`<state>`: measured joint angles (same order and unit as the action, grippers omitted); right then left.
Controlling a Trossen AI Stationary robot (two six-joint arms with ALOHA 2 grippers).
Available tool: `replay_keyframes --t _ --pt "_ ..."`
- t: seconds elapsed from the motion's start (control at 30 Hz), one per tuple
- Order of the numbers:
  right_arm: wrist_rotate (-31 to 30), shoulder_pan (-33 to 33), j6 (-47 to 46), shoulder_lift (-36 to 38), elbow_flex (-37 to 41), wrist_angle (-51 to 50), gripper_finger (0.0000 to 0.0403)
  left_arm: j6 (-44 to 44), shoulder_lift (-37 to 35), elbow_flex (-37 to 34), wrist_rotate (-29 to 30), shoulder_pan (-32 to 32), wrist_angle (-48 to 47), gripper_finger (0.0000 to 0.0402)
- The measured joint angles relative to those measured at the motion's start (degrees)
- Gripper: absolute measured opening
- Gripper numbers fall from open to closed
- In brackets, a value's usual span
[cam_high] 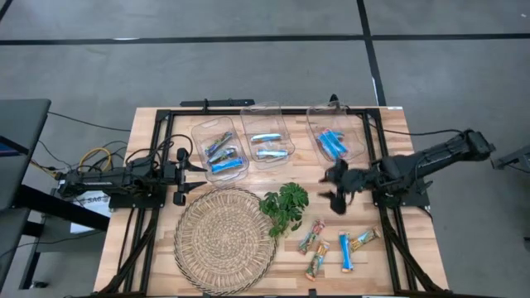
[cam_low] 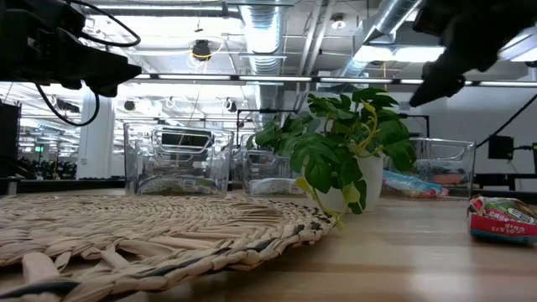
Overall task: Pick and place Granola Bars by type
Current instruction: Put the red granola bar into the right transparent bin
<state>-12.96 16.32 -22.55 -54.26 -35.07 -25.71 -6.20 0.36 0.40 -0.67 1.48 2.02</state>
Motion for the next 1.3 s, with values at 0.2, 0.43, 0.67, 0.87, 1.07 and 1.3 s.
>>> replay_keyframes --t 0.2,0.43,0.67,0.87,1.07,1.3 --pt "4.1 6.1 2.0 -6.0 0.0 0.1 0.0221 0.0 0.0 0.0 0.0 0.0 0.0 0.0183" --pt "4.7 9.9 8.2 -15.9 -2.6 0.0 0.0221 0.0 0.0 0.0 0.0 0.0 0.0 0.0183" --pt "5.4 13.9 22.8 -24.4 -7.6 -0.5 0.0221 0.0 0.0 0.0 0.0 0.0 0.0 0.0183" --pt "5.3 16.8 31.3 -28.6 -11.5 -1.9 0.0221 0.0 0.0 0.0 0.0 0.0 0.0 0.0183" --pt "5.3 18.1 33.7 -32.6 -16.7 -6.9 0.022 0.0 0.0 0.0 0.0 0.0 0.0 0.0183" --pt "3.5 18.1 37.4 -37.6 -21.9 -13.2 0.022 0.0 0.0 0.0 0.0 0.0 0.0 0.0183"
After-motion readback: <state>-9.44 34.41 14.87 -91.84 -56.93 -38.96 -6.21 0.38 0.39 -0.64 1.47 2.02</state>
